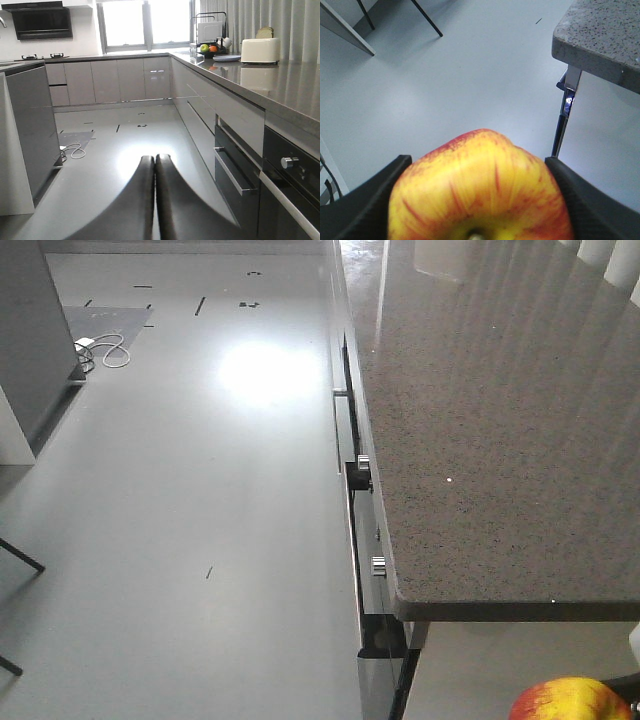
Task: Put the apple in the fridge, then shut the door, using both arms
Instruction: 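Drive away from the counter holding the apple in the right gripper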
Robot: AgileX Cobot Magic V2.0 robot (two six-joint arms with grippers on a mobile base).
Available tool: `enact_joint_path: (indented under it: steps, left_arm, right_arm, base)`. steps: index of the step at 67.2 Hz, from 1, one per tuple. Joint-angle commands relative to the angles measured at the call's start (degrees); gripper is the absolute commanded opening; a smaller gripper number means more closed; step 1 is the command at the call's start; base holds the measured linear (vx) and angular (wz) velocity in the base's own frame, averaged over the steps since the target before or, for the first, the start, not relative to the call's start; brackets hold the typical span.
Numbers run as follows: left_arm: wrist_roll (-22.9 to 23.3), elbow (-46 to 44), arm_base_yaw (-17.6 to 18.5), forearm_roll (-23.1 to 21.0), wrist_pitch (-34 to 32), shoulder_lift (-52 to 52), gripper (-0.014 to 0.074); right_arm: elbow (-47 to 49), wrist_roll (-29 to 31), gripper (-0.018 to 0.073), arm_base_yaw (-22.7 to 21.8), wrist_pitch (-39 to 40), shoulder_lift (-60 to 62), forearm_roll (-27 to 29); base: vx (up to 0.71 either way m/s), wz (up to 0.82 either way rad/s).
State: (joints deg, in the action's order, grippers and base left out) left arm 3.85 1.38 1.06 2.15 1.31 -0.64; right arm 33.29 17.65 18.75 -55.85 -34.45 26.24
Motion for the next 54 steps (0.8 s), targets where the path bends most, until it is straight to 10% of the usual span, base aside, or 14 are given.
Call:
enact_joint_path:
  steps: [1, 54]
  left_arm:
    - [0.0, -1.0, 0.1, -0.5, -4.1, -0.8, -0.0006]
    - [0.0, -1.0, 0.1, -0.5, -4.1, -0.8, -0.0006]
  right_arm:
    - [1.6, 0.3, 0.0024, 0.0, 2.7, -0.1, 1.8]
    - [1.6, 0.3, 0.0024, 0.0, 2.7, -0.1, 1.8]
  base:
    - [0.00, 0.01]
    - [-0.02, 0.27]
